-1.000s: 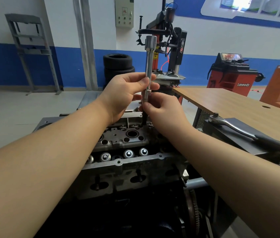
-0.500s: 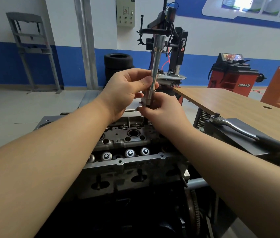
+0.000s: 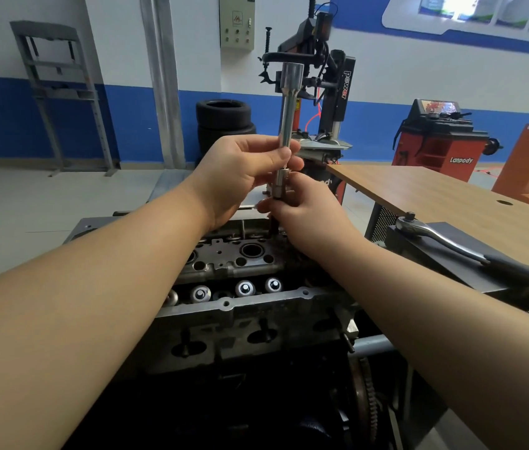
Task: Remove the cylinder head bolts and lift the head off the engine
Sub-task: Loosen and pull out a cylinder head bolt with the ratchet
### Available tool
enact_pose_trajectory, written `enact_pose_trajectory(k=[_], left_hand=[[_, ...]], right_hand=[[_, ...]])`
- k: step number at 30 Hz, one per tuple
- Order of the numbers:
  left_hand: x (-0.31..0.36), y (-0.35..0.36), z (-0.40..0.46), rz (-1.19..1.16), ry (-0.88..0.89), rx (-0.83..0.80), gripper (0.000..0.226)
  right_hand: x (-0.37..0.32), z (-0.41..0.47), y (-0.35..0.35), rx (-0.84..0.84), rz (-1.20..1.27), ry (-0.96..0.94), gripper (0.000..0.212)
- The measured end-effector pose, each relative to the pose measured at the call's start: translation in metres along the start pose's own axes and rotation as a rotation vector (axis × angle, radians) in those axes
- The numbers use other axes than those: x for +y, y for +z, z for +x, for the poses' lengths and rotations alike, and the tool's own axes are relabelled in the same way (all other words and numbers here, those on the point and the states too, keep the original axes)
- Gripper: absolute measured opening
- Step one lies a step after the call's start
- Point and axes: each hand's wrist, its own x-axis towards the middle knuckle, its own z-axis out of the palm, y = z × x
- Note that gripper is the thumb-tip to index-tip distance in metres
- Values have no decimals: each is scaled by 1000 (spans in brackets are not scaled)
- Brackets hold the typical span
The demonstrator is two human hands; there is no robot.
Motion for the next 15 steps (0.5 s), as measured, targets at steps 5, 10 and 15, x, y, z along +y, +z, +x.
enact_pose_trajectory(k=[5, 10, 15], left_hand=[[4, 4, -4, 94, 54, 39, 50], [-1, 0, 1, 87, -20, -43, 18], [0, -2, 1, 55, -52, -119, 21]], right_hand=[[3, 1, 8, -19, -313, 13, 35], [-3, 0, 10, -47, -475, 15, 19], [-3, -1, 9, -33, -456, -2, 8]])
